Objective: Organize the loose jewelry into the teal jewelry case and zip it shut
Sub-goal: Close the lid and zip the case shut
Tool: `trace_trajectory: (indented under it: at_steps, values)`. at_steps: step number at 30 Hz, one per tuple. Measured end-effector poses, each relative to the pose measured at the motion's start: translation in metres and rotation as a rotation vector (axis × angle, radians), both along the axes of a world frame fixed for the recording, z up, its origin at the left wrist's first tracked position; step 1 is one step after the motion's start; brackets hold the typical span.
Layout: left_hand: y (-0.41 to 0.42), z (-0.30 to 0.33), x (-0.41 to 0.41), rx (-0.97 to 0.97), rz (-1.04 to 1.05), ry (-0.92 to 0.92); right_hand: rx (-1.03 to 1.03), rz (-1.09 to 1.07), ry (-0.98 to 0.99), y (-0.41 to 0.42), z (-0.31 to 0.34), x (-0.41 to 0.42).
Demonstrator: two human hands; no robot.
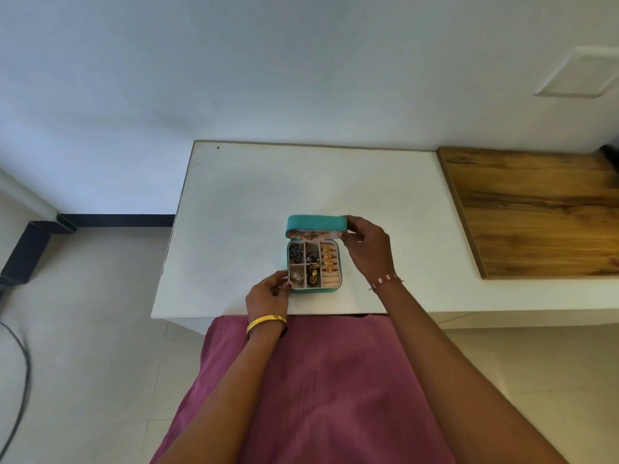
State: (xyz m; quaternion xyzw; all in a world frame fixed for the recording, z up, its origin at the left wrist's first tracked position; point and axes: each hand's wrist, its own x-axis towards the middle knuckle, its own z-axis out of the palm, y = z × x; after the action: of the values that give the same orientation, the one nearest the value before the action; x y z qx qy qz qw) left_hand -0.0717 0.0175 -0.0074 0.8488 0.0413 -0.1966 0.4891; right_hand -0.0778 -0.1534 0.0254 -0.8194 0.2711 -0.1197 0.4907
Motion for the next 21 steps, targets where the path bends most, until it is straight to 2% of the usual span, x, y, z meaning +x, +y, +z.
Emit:
trace_trajectory:
  at_steps: [5, 14, 17, 21]
  values:
    - [0.000, 0.001, 0.000, -0.004, 0.015, 0.029, -0.040, 0.051, -0.037, 0.015, -0.012, -0.029]
    - [0.002, -0.003, 0.001, 0.022, -0.005, 0.021, -0.127, 0.085, 0.090, 0.026, -0.028, -0.055]
    - [0.003, -0.006, 0.002, 0.003, 0.001, 0.043, -0.142, 0.052, 0.126, 0.031, -0.032, -0.058]
    - [0.003, -0.013, 0.009, -0.052, -0.011, 0.080, -0.063, -0.055, 0.092, 0.041, -0.030, -0.055]
